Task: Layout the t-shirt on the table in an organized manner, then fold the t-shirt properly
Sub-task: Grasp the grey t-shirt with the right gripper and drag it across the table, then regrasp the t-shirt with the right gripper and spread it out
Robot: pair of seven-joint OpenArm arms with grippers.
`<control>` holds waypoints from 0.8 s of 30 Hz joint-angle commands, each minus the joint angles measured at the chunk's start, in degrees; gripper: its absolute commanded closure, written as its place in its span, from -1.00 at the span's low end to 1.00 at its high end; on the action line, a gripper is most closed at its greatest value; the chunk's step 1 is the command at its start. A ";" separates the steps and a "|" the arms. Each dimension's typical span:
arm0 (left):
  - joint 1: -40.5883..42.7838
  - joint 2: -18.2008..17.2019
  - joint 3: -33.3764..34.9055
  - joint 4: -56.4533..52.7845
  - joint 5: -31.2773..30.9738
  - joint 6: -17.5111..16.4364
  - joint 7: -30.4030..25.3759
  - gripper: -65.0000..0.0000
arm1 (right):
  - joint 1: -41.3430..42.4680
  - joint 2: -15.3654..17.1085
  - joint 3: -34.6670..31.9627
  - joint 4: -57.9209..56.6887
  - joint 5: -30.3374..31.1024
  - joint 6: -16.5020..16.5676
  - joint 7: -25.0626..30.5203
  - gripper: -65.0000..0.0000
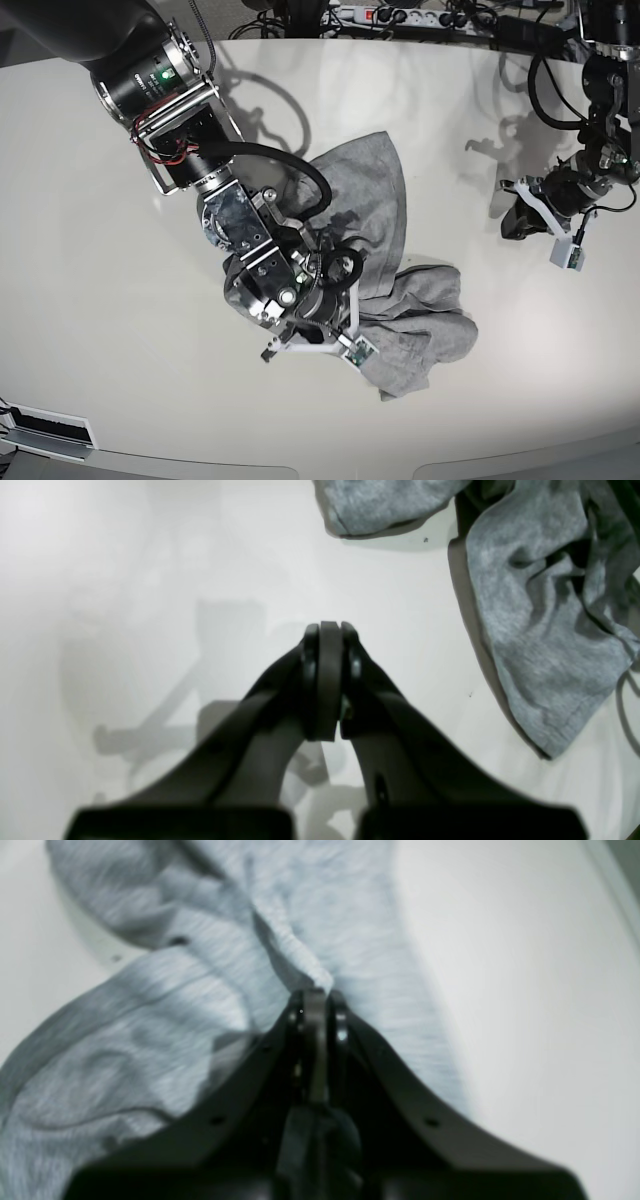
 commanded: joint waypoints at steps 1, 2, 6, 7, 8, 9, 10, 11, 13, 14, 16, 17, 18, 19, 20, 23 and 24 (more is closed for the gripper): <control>-0.81 -0.83 -0.37 0.79 -0.74 -0.39 -1.09 1.00 | 2.14 -0.09 0.28 3.76 0.02 -2.08 0.28 1.00; -0.81 -0.85 -0.37 0.79 -0.74 -0.39 -1.09 1.00 | 2.01 0.50 0.28 6.54 0.02 -3.63 -1.44 1.00; -0.79 -0.85 -0.37 0.79 -0.72 -0.37 -1.07 1.00 | 1.36 3.78 0.28 18.62 -2.75 -10.47 -9.09 1.00; -0.79 -0.83 -0.37 0.79 -0.72 -0.37 -1.07 1.00 | 1.07 4.74 0.28 21.31 -3.91 -12.02 -11.26 1.00; -0.81 -0.85 -0.37 0.79 -0.72 -0.39 -1.07 1.00 | 1.03 5.62 0.28 23.32 -4.50 -12.79 -13.62 1.00; -0.83 -0.85 -0.37 0.79 -0.74 -0.39 -1.09 1.00 | 1.09 6.43 0.28 24.46 -4.96 -13.09 -15.89 1.00; -0.83 -0.85 -0.37 0.79 -0.72 -0.39 -1.09 1.00 | 1.09 7.13 0.28 25.00 -5.64 -13.22 -17.53 1.00; -0.81 -0.85 -0.37 0.79 -0.74 -0.39 -1.07 1.00 | 1.05 7.87 0.28 25.07 -5.97 -13.22 -18.62 1.00; -0.81 -0.85 -0.37 0.79 -0.72 -0.39 -1.07 1.00 | 0.63 9.42 0.28 25.03 -5.95 -13.22 -20.15 1.00; -0.83 -0.85 -0.37 0.79 -0.74 -0.37 -1.07 1.00 | 0.24 10.19 0.28 25.03 -5.97 -13.33 -20.52 1.00; -0.83 -0.85 -0.37 0.79 -0.74 -0.39 -1.07 1.00 | -0.61 11.52 0.28 25.07 -5.97 -14.40 -20.83 1.00; -0.83 -0.85 -0.37 0.79 -0.74 -0.39 -1.09 1.00 | -0.94 12.09 0.28 25.16 -5.92 -14.75 -20.81 1.00; -0.83 -0.85 -0.37 0.79 -0.74 -0.39 -1.07 1.00 | -1.33 12.37 0.28 25.24 -5.92 -14.71 -20.81 1.00; -0.83 -0.85 -0.37 0.79 -0.76 -0.39 -1.07 1.00 | -1.62 12.68 0.28 25.51 -5.86 -14.29 -20.63 1.00; -0.83 -0.85 -0.37 0.79 -0.76 -0.39 -1.07 1.00 | -1.84 12.83 0.28 26.08 -5.57 -13.29 -20.52 1.00; -0.81 -0.87 -0.37 0.79 -0.72 -0.39 -1.07 1.00 | -2.45 13.31 0.35 28.94 -5.92 -13.94 -21.33 1.00; -0.81 -0.94 -0.37 0.79 -0.70 -0.39 -1.05 1.00 | -2.62 13.40 0.57 29.92 -7.19 -16.24 -22.43 1.00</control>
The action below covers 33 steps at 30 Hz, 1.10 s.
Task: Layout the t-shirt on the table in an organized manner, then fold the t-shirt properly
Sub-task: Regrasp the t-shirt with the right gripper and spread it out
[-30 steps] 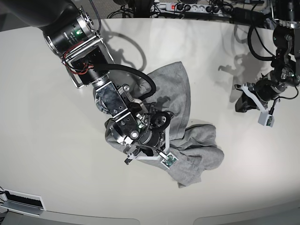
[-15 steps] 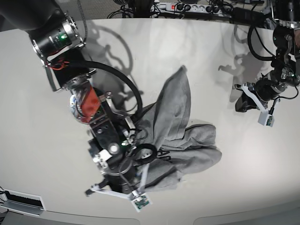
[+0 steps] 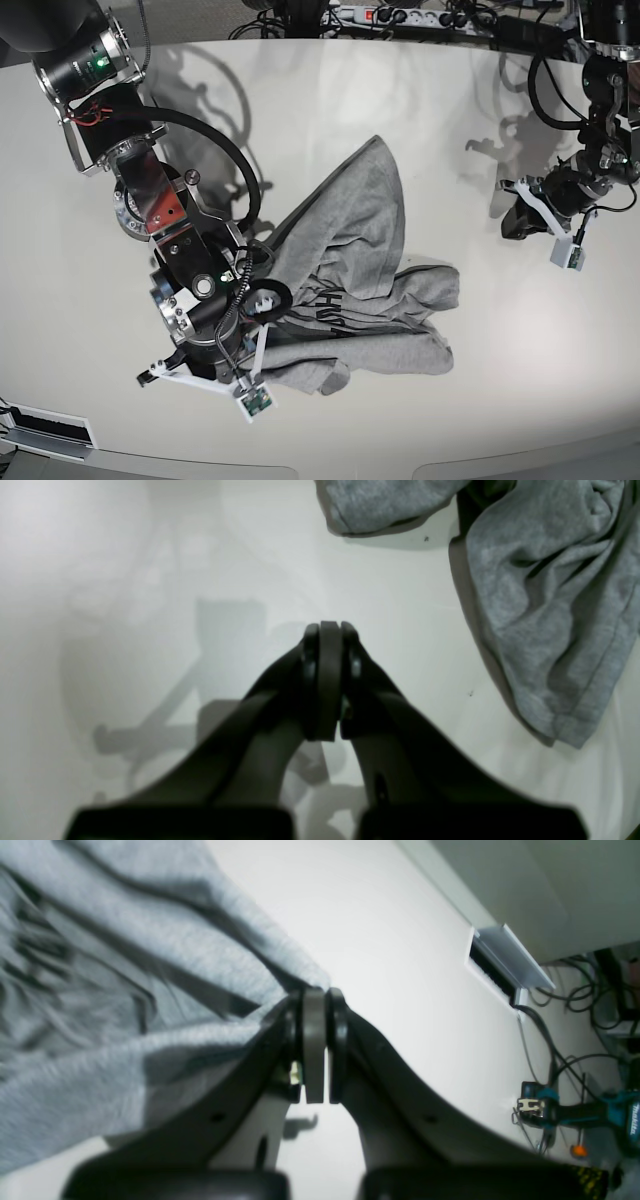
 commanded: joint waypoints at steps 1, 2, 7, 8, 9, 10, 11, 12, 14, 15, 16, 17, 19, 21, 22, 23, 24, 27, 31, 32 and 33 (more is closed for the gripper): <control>-0.81 -0.96 -0.37 0.79 -0.66 -0.37 -1.11 1.00 | 1.60 0.28 1.03 1.95 -3.48 -2.51 -0.20 1.00; -0.83 -1.01 -0.37 0.79 -0.66 -0.37 -0.85 1.00 | 1.44 0.26 1.70 2.36 -5.01 -4.20 -1.33 1.00; -0.83 -0.98 -0.37 0.79 -0.72 -0.37 -0.83 1.00 | -1.51 0.24 7.43 2.40 -6.49 -5.95 -2.86 1.00; -0.83 -0.98 -0.37 0.79 -0.74 -0.37 -0.83 1.00 | -2.47 0.26 8.63 2.40 -6.47 -5.84 -3.30 1.00; -0.83 -0.96 -0.37 0.79 -0.74 -0.37 -0.83 1.00 | -3.52 0.26 9.77 2.40 -6.25 -5.66 -3.91 1.00; -0.83 -0.96 -0.37 0.79 -0.74 -0.37 -0.83 1.00 | -4.59 0.26 10.91 2.40 -5.75 -5.01 -4.48 1.00; -0.83 -0.96 -0.37 0.79 -0.74 -0.37 -0.83 1.00 | -5.73 0.26 12.04 2.40 -5.35 -3.82 -4.98 1.00; -0.83 -0.96 -0.37 0.79 -0.74 -0.37 -0.83 1.00 | -6.93 0.26 13.07 2.40 -5.44 -2.84 -5.22 1.00; -0.83 -0.98 -0.37 0.79 -0.72 -0.37 -0.83 1.00 | -9.18 0.26 15.13 2.40 -5.46 -1.42 -5.25 1.00; -0.83 -0.98 -0.37 0.79 -0.72 -0.39 -0.83 1.00 | -10.23 0.26 16.11 2.40 -5.44 -0.90 -5.27 1.00; -0.81 -0.98 -0.37 0.79 -0.72 -0.37 -0.81 1.00 | -11.21 0.26 16.98 2.40 -5.44 -0.44 -5.42 1.00; -0.81 -0.98 -0.37 0.79 -0.72 -0.37 -0.81 1.00 | -12.04 0.26 17.75 2.40 -5.44 -0.04 -5.66 1.00; -0.83 -0.98 -0.37 0.79 -0.74 -0.39 -0.83 1.00 | -13.49 0.26 18.78 2.40 -5.44 0.15 -5.81 1.00; -0.83 -0.98 -0.37 0.79 -0.74 -0.42 -0.83 1.00 | -14.25 0.28 19.10 2.40 -5.70 0.13 -5.81 1.00; -0.83 -0.98 -0.37 0.79 -0.74 -0.42 -0.83 1.00 | -14.27 0.28 19.08 2.40 -5.88 0.33 -6.10 0.79; -0.83 -0.98 -0.37 0.79 -0.74 -0.42 -0.83 1.00 | -14.21 0.28 19.10 2.40 -5.88 0.33 -6.56 0.52; -0.83 -0.98 -0.37 0.79 -0.74 -0.48 -0.81 1.00 | -14.03 0.28 19.10 2.40 -5.97 0.31 -6.67 0.25; -0.81 -1.01 -0.37 0.79 -0.74 -1.99 -0.79 1.00 | -12.96 0.24 18.97 2.45 -5.62 1.86 -6.54 0.02; -0.81 -1.01 -0.37 0.79 -0.76 -2.95 0.22 1.00 | -10.88 -0.26 18.93 3.30 -5.31 6.34 -3.65 0.34; -0.81 -1.01 -0.37 0.79 -0.76 -2.95 0.70 1.00 | -10.38 -0.24 18.93 3.30 -3.72 7.32 -2.40 0.44; -0.79 -1.01 -0.37 0.79 -0.74 -2.93 0.96 1.00 | -9.92 -0.17 18.93 3.30 -1.25 8.17 -1.22 0.58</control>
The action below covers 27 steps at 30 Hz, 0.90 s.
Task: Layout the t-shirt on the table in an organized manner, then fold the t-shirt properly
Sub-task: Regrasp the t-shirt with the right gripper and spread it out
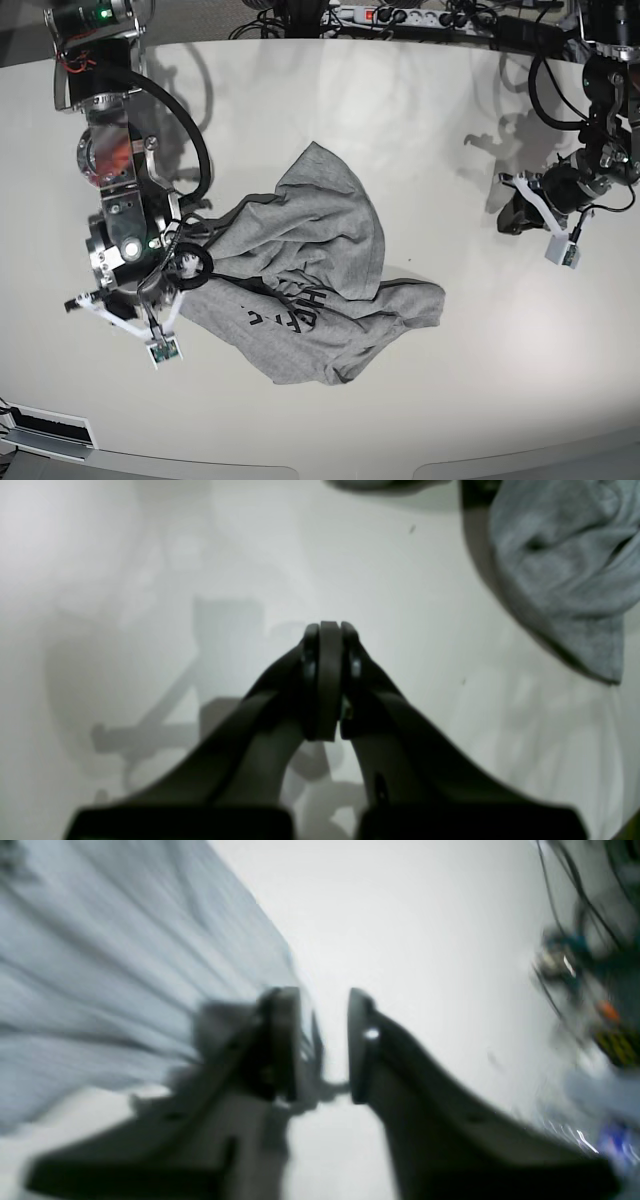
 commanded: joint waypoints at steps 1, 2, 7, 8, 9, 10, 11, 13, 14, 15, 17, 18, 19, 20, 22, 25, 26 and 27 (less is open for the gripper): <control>-0.81 -0.98 -0.37 0.79 -0.76 -0.17 -0.50 1.00 | 1.57 0.17 0.20 1.20 1.18 0.59 1.53 0.74; -0.83 -0.96 -0.37 0.79 -0.83 -0.17 -0.15 1.00 | 1.86 0.15 0.20 1.20 3.37 1.66 2.80 0.94; -0.83 -0.96 -0.37 0.79 -1.84 -0.17 -0.11 1.00 | 2.21 0.13 0.20 -0.57 10.80 7.96 14.05 1.00; -0.81 -0.98 -0.37 0.79 -1.77 -0.17 -0.04 1.00 | 2.49 0.13 0.20 -2.10 10.88 7.28 14.86 1.00; -0.81 -0.98 -0.37 0.79 -1.55 -0.17 0.13 1.00 | 2.80 0.15 0.20 -4.20 10.62 5.42 15.76 1.00; -0.81 -1.03 -0.37 0.79 -1.49 -0.17 0.26 1.00 | 2.97 0.15 0.20 -6.71 9.68 3.06 16.81 1.00; -0.81 -1.14 -0.37 0.79 -1.57 -0.20 0.31 1.00 | 3.32 0.13 0.20 -9.53 9.16 1.16 17.66 1.00; -0.83 -1.31 -0.37 0.79 -1.62 -0.20 0.31 1.00 | 4.59 0.07 0.20 -15.80 9.46 -0.20 18.05 1.00; -0.83 -1.33 -0.37 0.79 -1.62 -0.17 0.28 1.00 | 5.27 -0.07 0.20 -18.80 9.97 0.28 17.66 1.00; -0.81 -1.42 -0.37 0.79 -1.66 -0.20 0.28 1.00 | 5.88 -0.31 0.20 -21.68 10.56 1.79 16.98 1.00; -0.83 -1.46 -0.37 0.79 -2.14 -0.20 0.28 1.00 | 6.64 -1.11 0.20 -26.12 12.24 6.54 14.43 1.00; -0.83 -1.46 -0.37 0.79 -2.51 -0.20 0.28 1.00 | 6.60 -1.77 0.20 -27.36 13.31 9.31 13.09 1.00; -0.85 -1.44 -0.37 0.79 -2.58 -0.20 0.28 1.00 | 6.40 -2.62 0.20 -27.96 14.62 12.00 11.67 1.00; -0.87 -1.44 -0.37 0.79 -2.89 -0.17 0.26 1.00 | 6.01 -3.65 0.20 -28.02 16.06 14.03 10.43 1.00; -0.98 -1.46 -0.37 0.79 -2.91 -0.17 0.26 1.00 | 5.46 -6.25 0.20 -28.02 19.39 17.44 9.27 1.00; -0.96 -1.44 -0.37 0.79 -2.95 -0.20 0.28 1.00 | 4.87 -11.13 0.17 -28.02 25.66 22.62 9.05 1.00; -0.92 -1.44 -0.37 0.81 -2.89 -0.20 0.31 1.00 | 4.68 -12.92 0.13 -28.02 27.69 24.26 9.09 1.00; -0.85 -1.46 -0.37 0.81 -2.89 -0.20 0.28 1.00 | 4.52 -14.73 0.11 -28.02 29.20 25.66 9.11 1.00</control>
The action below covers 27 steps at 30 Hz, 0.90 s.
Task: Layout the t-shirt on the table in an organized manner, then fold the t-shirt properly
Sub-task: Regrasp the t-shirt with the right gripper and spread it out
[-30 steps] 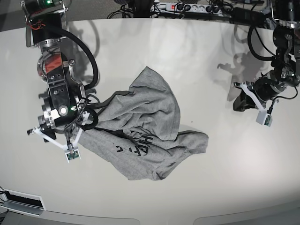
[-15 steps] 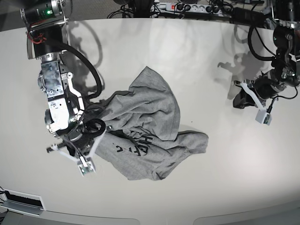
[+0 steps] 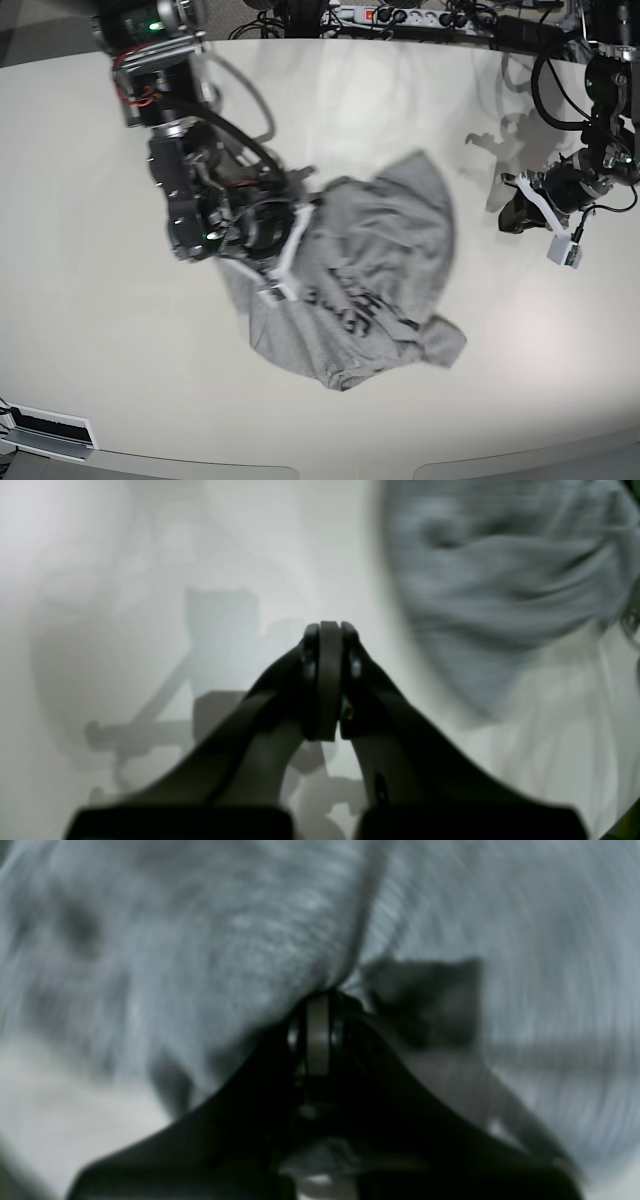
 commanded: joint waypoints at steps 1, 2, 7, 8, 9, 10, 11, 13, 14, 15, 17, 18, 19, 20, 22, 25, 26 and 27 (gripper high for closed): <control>-0.81 -0.87 -0.37 0.79 -1.03 -0.17 -1.05 1.00 | 1.31 -2.32 -0.17 0.90 2.34 1.70 1.03 1.00; -0.81 -0.87 -0.37 0.81 -1.03 -0.17 -1.03 1.00 | 1.31 -4.09 -0.17 0.90 3.54 3.28 1.03 1.00; -0.96 -1.07 -0.37 0.79 -1.01 -0.17 -1.03 1.00 | 3.80 -4.09 -4.11 1.07 16.92 11.08 2.10 1.00; -0.92 -1.31 -0.37 0.79 -1.01 -0.17 -1.03 1.00 | 4.83 -4.09 -4.72 1.18 17.62 11.02 1.88 1.00; -0.81 -1.57 -0.37 0.79 -1.01 -0.17 -1.03 1.00 | 5.88 -4.09 -5.01 1.46 17.62 11.04 1.81 1.00; -0.79 -1.84 -0.37 0.79 -1.05 -0.20 -1.05 1.00 | 6.73 -4.09 -4.94 1.92 17.16 11.02 1.66 1.00; -0.79 -2.12 -0.37 0.79 -1.03 -0.20 -1.03 1.00 | 7.45 -4.09 -4.81 2.64 16.04 10.95 1.66 1.00; -0.81 -2.45 -0.37 0.79 -1.05 -0.20 -1.01 1.00 | 8.76 -4.09 -4.22 4.31 12.17 10.19 1.68 1.00; -0.83 -2.45 -0.37 0.79 -1.05 -0.20 -1.01 1.00 | 9.46 -4.09 -3.85 4.57 9.75 9.07 1.70 1.00; -0.85 -2.45 -0.37 0.79 -1.03 -0.20 -1.03 1.00 | 10.43 -4.09 -3.26 4.63 6.97 7.54 1.73 1.00; -0.81 -2.43 -0.37 0.79 -1.03 -0.17 -1.03 1.00 | 12.09 -4.09 -2.19 4.63 0.76 3.65 3.23 1.00; -0.81 -2.43 -0.37 0.79 -1.03 -0.17 -1.03 1.00 | 12.87 -4.09 -1.81 4.61 -1.60 1.25 4.72 0.96; -0.79 -2.43 -0.37 0.79 -1.03 -0.20 -1.01 1.00 | 13.57 -4.09 -1.68 4.61 -3.69 -1.57 6.38 0.75; -0.76 -2.43 -0.37 0.79 -1.03 -0.20 -1.01 1.00 | 14.05 -4.09 -1.64 4.61 -5.53 -4.76 7.74 0.50; -0.63 -2.43 -0.37 0.79 -1.05 -0.20 -1.01 1.00 | 14.67 -4.00 -1.62 4.59 -8.33 -10.40 9.73 0.06; -0.68 -2.43 -0.37 0.79 -1.03 -0.20 -1.01 1.00 | 14.84 -2.29 -1.60 4.13 -9.03 -14.12 11.52 -0.11; -0.74 -2.43 -0.37 0.79 -1.07 -0.20 -1.01 1.00 | 14.82 -1.81 -1.60 3.61 -9.01 -14.36 11.89 -0.11; -0.81 -2.43 -0.37 0.79 -1.05 -0.17 -1.01 1.00 | 14.82 -1.53 -1.60 2.64 -9.07 -14.36 12.22 -0.11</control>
